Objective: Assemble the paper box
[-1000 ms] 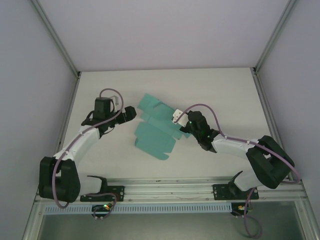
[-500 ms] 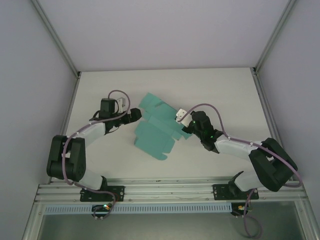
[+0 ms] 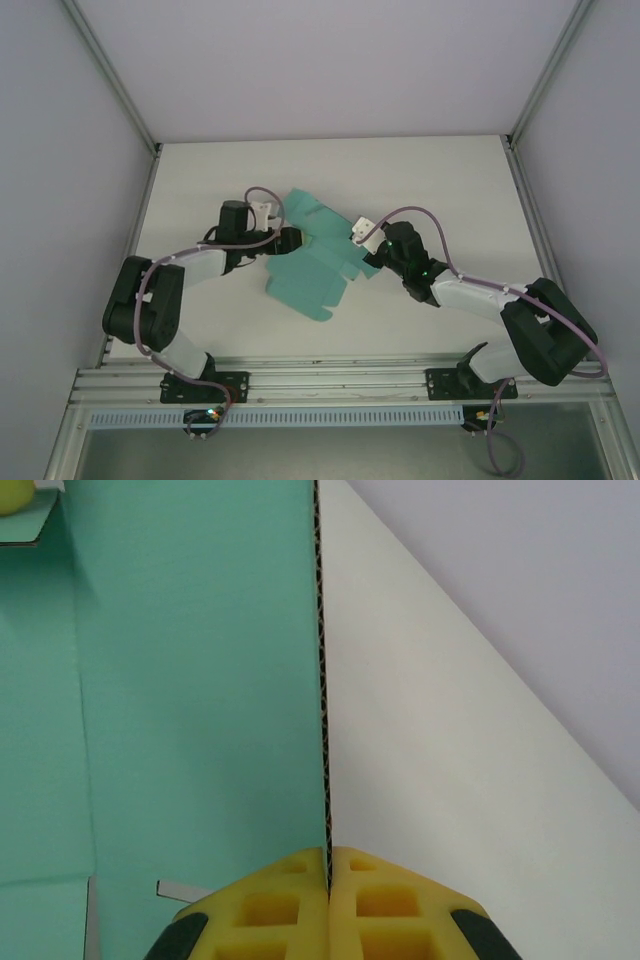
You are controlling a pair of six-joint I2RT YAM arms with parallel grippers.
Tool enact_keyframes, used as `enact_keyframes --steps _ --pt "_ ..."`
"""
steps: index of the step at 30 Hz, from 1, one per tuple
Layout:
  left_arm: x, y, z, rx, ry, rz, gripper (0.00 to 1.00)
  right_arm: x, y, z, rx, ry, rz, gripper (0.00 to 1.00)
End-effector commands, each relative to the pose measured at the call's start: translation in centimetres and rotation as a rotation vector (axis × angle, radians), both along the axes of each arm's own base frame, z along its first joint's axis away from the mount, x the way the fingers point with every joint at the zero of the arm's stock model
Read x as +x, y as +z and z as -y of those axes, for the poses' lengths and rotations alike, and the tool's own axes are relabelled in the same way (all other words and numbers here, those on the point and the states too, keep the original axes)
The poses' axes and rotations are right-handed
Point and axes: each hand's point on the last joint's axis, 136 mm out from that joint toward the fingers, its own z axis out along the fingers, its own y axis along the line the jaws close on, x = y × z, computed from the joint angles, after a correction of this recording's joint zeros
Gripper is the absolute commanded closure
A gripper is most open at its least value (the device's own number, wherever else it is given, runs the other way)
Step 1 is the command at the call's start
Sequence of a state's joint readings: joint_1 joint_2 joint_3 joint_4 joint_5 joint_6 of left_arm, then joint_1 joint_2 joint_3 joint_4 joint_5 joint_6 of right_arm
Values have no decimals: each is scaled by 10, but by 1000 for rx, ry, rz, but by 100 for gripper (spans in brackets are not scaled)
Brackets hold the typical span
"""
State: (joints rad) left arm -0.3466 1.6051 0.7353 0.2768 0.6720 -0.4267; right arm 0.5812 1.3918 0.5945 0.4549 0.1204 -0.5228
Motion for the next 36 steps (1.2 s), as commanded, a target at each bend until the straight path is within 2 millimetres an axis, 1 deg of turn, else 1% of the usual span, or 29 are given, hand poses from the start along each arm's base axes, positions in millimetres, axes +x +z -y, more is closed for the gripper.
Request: enact_keyframes --steps 1,2,4,6,9,13,14,15,16,17,18,20,21,22,24,25,26,27,29,31,33,36 --pt "5 16 16 -56 -58 88 44 -3 14 -7 70 30 17 100" --pt "7 17 16 -63 -54 90 51 -3 16 -7 73 29 20 100" --pt "8 17 16 -67 -45 95 61 -4 17 -6 78 28 22 100" --pt "8 18 16 -66 -44 100 66 -4 18 -5 85 26 24 100" --pt "7 18 14 -54 -34 106 76 -4 22 -3 100 25 30 100" --pt "4 18 9 -37 -23 119 82 -4 24 -1 108 21 33 100" --pt "4 18 7 -27 -14 122 87 -4 24 -1 105 21 31 100" --pt "5 17 5 -12 -1 126 90 -4 24 -1 102 21 33 100" --pt "4 17 4 -5 0 130 90 -4 25 -1 98 23 37 100" --pt "3 18 2 5 4 130 81 -4 26 -1 89 25 40 100" --pt "2 18 -1 18 12 130 64 -4 26 0 72 28 42 100" --pt "-1 21 -4 38 20 134 58 -3 28 2 26 29 45 100" --pt "-2 22 -8 53 36 139 45 -1 30 4 -3 25 53 100" --pt "-3 23 -13 70 54 137 41 1 32 6 -36 21 65 100" --pt "-7 25 -22 111 93 133 25 6 33 10 -131 15 90 100" --pt "-9 26 -27 131 109 126 21 8 34 11 -185 11 105 100" --pt "-11 26 -32 148 122 120 13 12 34 13 -244 7 121 100" --pt "-13 28 -37 166 141 115 0 15 33 13 -317 5 138 100" --pt "-16 32 -47 203 179 117 0 23 34 15 -435 -10 180 100" --pt "-12 39 -63 242 253 128 0 32 27 11 -524 -12 208 100" --pt "-5 44 -87 298 369 106 0 38 25 5 -552 -18 263 100" --pt "6 52 -118 323 491 86 0 40 17 -7 -617 18 346 100"
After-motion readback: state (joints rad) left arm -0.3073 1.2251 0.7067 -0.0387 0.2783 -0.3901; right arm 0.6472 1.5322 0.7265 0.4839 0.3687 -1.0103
